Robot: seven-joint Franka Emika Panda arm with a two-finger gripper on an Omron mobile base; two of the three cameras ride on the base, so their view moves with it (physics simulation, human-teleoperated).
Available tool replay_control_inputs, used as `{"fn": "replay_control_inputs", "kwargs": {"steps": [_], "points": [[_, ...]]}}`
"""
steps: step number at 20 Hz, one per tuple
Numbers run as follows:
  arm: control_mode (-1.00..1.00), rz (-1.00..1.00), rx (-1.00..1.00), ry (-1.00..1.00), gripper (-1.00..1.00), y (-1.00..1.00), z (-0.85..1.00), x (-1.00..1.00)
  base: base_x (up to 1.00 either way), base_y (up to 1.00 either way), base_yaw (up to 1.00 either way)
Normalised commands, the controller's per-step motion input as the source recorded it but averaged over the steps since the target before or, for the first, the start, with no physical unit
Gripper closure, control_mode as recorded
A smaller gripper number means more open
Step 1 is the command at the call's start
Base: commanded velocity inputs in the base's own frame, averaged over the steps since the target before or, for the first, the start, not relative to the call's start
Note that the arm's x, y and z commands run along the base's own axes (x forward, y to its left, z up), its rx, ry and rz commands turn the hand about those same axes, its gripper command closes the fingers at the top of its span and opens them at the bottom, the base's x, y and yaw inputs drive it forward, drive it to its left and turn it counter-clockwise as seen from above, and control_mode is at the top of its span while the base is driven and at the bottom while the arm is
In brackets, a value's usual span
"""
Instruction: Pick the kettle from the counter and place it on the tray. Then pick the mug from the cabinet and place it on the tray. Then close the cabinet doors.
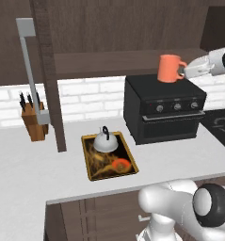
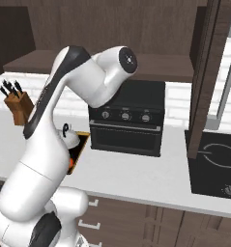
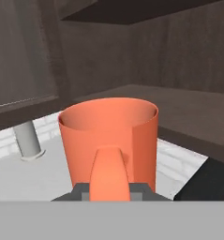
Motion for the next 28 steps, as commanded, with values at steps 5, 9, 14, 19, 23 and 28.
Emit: {"fn": "replay_control_inputs", "kwargs": {"steps": [5, 9, 14, 19, 23, 28], "points": [[-1.0, 0.1, 0.0, 0.0, 1.0, 0.48, -0.16, -0.86, 0.0, 0.0, 0.0], [-1.0, 0.14, 0.0, 0.0, 1.0, 0.42, -0.21, -0.89, 0.0, 0.0, 0.0], [-1.0, 0.12, -0.01, 0.11, 1.0, 0.33, -0.4, -0.75, 0.0, 0.0, 0.0], [-1.0, 0.04, -0.03, 0.2, 1.0, 0.33, -0.88, -0.19, 0.0, 0.0, 0.0], [-1.0, 0.06, 0.0, 0.09, 1.0, 0.44, -0.95, 0.1, 0.0, 0.0, 0.0], [-1.0, 0.14, 0.0, 0.11, 1.0, 0.24, -0.88, 0.49, 0.0, 0.0, 0.0]]}}
